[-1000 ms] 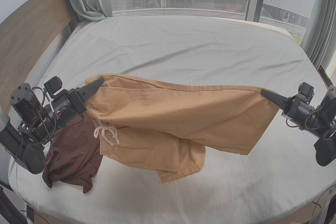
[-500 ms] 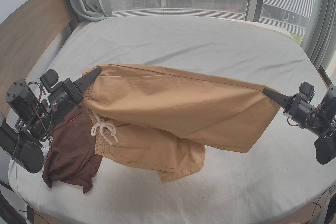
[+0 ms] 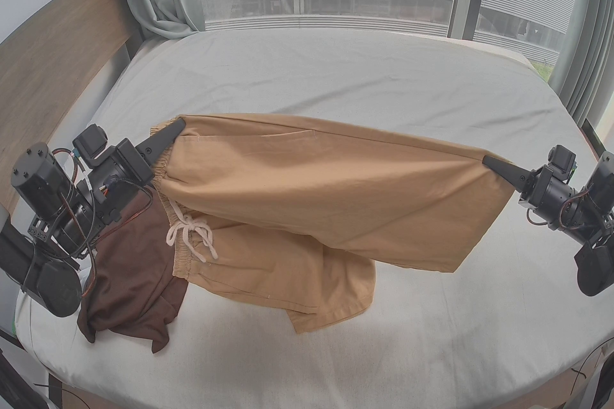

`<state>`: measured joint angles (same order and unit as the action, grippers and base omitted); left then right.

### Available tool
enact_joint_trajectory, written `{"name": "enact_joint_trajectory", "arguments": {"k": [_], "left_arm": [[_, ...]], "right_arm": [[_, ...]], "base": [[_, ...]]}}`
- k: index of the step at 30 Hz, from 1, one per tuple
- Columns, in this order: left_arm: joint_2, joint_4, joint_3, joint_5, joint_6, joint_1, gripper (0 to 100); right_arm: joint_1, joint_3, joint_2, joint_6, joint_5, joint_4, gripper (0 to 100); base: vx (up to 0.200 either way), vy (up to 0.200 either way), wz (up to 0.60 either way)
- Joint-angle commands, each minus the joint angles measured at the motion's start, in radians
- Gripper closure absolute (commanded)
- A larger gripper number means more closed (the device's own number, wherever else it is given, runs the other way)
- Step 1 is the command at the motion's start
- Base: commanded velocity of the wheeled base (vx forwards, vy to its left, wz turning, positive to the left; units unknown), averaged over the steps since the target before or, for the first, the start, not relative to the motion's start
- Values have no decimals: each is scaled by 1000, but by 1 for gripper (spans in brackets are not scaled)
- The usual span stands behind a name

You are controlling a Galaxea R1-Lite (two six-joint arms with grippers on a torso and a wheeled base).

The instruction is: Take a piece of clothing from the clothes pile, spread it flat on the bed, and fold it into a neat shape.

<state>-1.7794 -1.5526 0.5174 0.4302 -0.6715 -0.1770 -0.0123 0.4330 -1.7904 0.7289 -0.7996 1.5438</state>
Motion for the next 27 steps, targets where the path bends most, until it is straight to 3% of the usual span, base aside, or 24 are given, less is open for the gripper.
{"name": "enact_joint_trajectory", "arguments": {"k": [1,18,27], "left_arm": [[0,-1,0,-1,0,-1,100],[3,-1,10,-2,-34,1,100],[3,-1,42,-65,-77,-1,100]], "right_arm": [[2,1,-1,0,0,-1,100],[8,7,-1,0,0,-1,100],[5,9,-3,-2,0,-1,100]], "base": [[0,0,0],[0,0,0],[0,0,0]]}}
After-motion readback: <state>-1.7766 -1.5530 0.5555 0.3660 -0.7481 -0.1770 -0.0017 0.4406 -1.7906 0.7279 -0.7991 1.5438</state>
